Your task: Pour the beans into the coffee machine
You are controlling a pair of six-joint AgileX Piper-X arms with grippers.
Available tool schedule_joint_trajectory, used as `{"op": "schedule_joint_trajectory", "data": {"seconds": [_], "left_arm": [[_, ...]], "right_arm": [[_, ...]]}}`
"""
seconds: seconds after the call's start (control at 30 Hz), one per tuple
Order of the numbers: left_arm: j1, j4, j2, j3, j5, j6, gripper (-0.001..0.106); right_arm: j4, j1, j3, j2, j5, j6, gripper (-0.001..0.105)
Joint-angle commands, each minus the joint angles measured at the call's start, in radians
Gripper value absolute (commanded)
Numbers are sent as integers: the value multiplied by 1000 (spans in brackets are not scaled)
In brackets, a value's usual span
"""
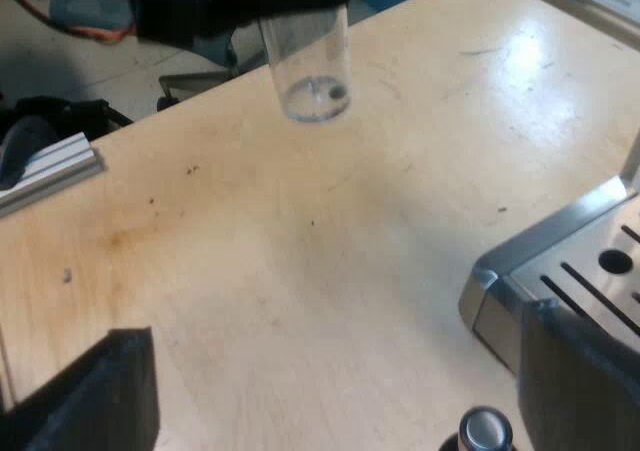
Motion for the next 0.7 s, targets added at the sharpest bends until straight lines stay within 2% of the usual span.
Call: {"op": "schedule_joint_trajectory", "data": {"seconds": [0.03, 0.13, 0.33, 0.5, 0.7], "left_arm": [[0, -143, 6, 49, 9, -9, 28], [0, -230, 15, 92, 9, -9, 28], [0, -285, 68, 108, 9, -11, 28], [0, -379, 190, 108, 9, -11, 28], [0, -523, 299, 108, 7, -11, 28]], "right_arm": [[-57, 0, -4, 34, 7, -4, 79], [-80, 0, -4, 64, 7, -4, 79], [-110, 0, -4, 105, 24, -4, 79], [-164, 0, -4, 139, 98, -4, 79], [-228, 0, -4, 175, 102, -4, 79]]}}
